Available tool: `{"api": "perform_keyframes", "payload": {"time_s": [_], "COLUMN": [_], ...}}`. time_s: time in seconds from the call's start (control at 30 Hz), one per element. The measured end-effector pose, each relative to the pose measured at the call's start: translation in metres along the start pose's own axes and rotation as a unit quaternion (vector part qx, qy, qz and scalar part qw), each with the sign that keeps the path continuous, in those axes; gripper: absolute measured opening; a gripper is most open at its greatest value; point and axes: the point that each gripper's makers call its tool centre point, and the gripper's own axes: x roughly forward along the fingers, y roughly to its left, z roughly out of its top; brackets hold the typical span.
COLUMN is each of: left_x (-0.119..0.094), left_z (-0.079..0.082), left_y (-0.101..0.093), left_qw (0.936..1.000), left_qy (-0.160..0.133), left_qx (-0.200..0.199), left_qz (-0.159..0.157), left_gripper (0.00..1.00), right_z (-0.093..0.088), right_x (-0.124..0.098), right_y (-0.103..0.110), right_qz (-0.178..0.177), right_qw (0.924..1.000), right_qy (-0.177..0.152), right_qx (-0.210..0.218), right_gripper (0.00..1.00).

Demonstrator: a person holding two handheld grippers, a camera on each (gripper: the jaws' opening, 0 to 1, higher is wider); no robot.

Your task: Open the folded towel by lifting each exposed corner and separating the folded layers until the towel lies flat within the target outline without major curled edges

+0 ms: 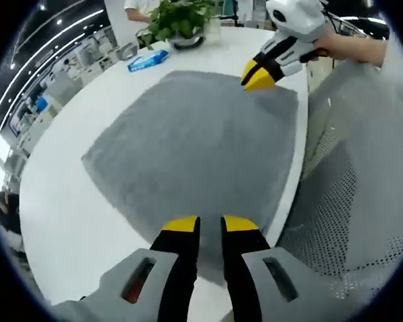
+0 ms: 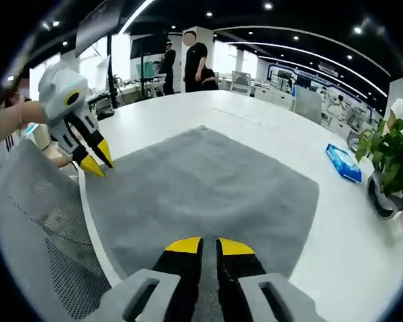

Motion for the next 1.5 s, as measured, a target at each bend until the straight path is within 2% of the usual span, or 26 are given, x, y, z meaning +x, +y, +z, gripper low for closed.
{"api": "perform_keyframes", "payload": {"time_s": [0.03, 0.1, 0.13, 0.17, 0.2, 0.23, 0.3, 0.4, 0.47, 0.53, 0.63, 0.7, 0.73, 0.77, 0.87, 0.97, 1.0, 1.07, 1.2, 1.4, 1.5], "left_x": [0.005, 0.015, 0.015, 0.017, 0.018, 0.019, 0.018, 0.016, 0.009, 0.000, -0.013, -0.021, -0.026, -0.028, -0.031, -0.028, -0.027, -0.026, -0.027, -0.025, -0.027], "left_z": [-0.003, -0.017, -0.010, -0.003, -0.010, -0.007, -0.007, -0.006, 0.003, 0.015, 0.035, 0.054, 0.066, 0.072, 0.089, 0.102, 0.104, 0.110, 0.120, 0.125, 0.129], "left_y": [0.000, 0.001, 0.001, 0.005, 0.004, 0.007, 0.008, 0.010, 0.011, 0.016, 0.023, 0.027, 0.029, 0.030, 0.030, 0.027, 0.026, 0.024, 0.021, 0.017, 0.020], "left_qw": [0.9999, 0.9989, 0.9996, 0.9989, 0.9968, 0.9962, 0.9972, 0.9952, 0.9912, 0.9884, 0.9855, 0.9810, 0.9785, 0.9781, 0.9795, 0.9820, 0.9822, 0.9833, 0.9828, 0.9842, 0.9798], "left_qy": [0.005, 0.044, 0.024, 0.010, 0.030, 0.020, 0.022, 0.026, 0.006, -0.022, -0.053, -0.085, -0.103, -0.109, -0.116, -0.116, -0.116, -0.117, -0.126, -0.129, -0.144], "left_qx": [-0.010, -0.012, -0.008, -0.042, -0.072, -0.081, -0.066, -0.086, -0.124, -0.142, -0.152, -0.166, -0.171, -0.170, -0.157, -0.143, -0.142, -0.135, -0.133, -0.120, -0.138], "left_qz": [0.001, 0.010, 0.010, 0.019, 0.018, 0.025, 0.028, 0.039, 0.046, 0.048, 0.053, 0.054, 0.052, 0.050, 0.052, 0.044, 0.039, 0.037, 0.024, 0.017, 0.015], "left_gripper": [0.13, 0.16, 0.15, 0.15, 0.14, 0.12, 0.06, 0.02, 0.01, 0.01, 0.01, 0.01, 0.01, 0.01, 0.01, 0.01, 0.01, 0.01, 0.01, 0.01, 0.01], "right_z": [-0.003, -0.006, -0.008, -0.009, -0.010, -0.011, -0.010, -0.003, 0.001, 0.008, 0.035, 0.047, 0.059, 0.072, 0.097, 0.107, 0.109, 0.109, 0.106, 0.105, 0.108], "right_x": [0.002, 0.006, 0.008, 0.009, 0.010, 0.010, 0.010, 0.008, 0.006, 0.005, 0.001, -0.001, -0.004, -0.006, -0.006, 0.000, 0.002, 0.005, 0.012, 0.011, 0.007], "right_y": [0.005, 0.014, 0.015, 0.016, 0.017, 0.018, 0.019, 0.019, 0.020, 0.024, 0.043, 0.053, 0.063, 0.074, 0.091, 0.092, 0.091, 0.088, 0.076, 0.070, 0.065], "right_qz": [0.011, 0.034, 0.036, 0.038, 0.040, 0.042, 0.043, 0.048, 0.050, 0.058, 0.094, 0.110, 0.127, 0.145, 0.167, 0.162, 0.163, 0.162, 0.141, 0.122, 0.109], "right_qw": [0.9999, 0.9993, 0.9991, 0.9990, 0.9988, 0.9987, 0.9987, 0.9988, 0.9987, 0.9983, 0.9936, 0.9906, 0.9866, 0.9818, 0.9731, 0.9722, 0.9724, 0.9733, 0.9785, 0.9804, 0.9813], "right_qy": [0.008, 0.016, 0.020, 0.024, 0.027, 0.028, 0.027, 0.012, 0.003, -0.010, -0.063, -0.082, -0.102, -0.122, -0.159, -0.168, -0.166, -0.161, -0.148, -0.146, -0.150], "right_qx": [0.000, -0.004, -0.005, -0.005, -0.008, -0.009, -0.010, 0.004, 0.010, 0.006, 0.001, -0.001, -0.001, 0.001, -0.004, -0.018, -0.018, -0.023, -0.028, -0.051, -0.052], "right_gripper": [0.05, 0.05, 0.05, 0.05, 0.05, 0.05, 0.04, 0.04, 0.04, 0.05, 0.09, 0.13, 0.15, 0.17, 0.23, 0.33, 0.34, 0.29, 0.10, 0.02, 0.00]}}
